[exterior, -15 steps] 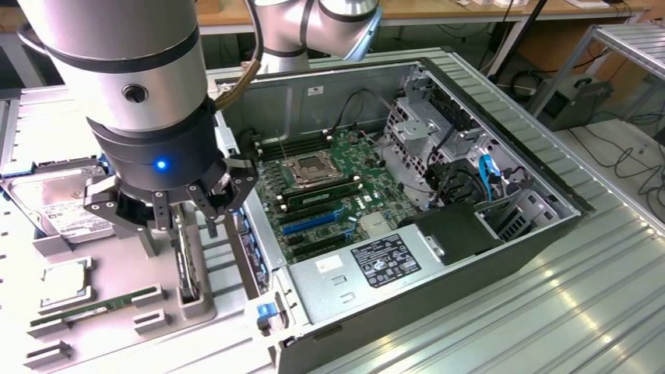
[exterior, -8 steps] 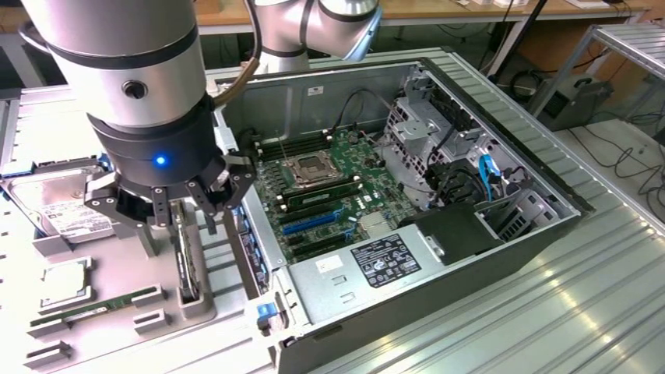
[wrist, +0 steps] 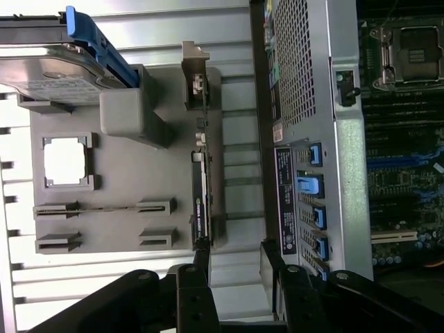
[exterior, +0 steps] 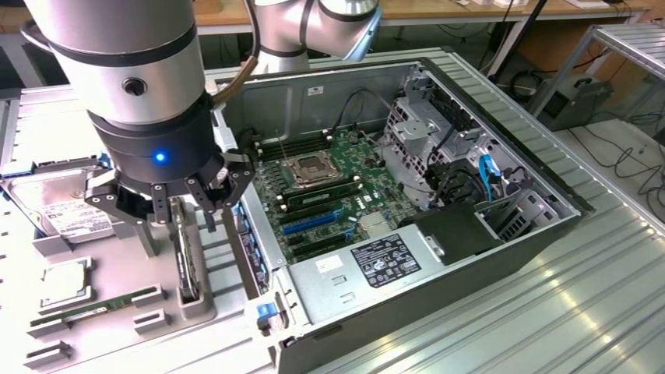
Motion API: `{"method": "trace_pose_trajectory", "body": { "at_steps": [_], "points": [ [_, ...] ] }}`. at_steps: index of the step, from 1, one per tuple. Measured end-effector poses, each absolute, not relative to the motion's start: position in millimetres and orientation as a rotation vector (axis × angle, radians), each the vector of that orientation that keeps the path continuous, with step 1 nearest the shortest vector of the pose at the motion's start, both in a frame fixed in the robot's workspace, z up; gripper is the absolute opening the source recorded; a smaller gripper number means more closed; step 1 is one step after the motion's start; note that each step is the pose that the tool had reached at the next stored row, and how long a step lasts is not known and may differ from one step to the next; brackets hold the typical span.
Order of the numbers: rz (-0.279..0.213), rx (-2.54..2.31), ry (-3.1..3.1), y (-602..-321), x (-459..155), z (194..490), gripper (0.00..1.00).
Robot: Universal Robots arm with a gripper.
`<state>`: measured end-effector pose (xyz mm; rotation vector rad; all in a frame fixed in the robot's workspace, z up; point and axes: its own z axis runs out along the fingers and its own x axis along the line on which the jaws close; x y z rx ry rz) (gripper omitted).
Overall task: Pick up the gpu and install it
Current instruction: 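Pick up the gpu and move the gpu toward the slot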
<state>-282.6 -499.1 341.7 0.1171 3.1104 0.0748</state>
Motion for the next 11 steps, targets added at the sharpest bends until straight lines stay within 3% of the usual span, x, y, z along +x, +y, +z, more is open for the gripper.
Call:
{"method": "trace_pose_trajectory", "body": {
  "at_steps": [11],
  "points": [
    [0.075,0.117,3.110,-494.8,-282.6,340.0,0.42]
  ]
}}
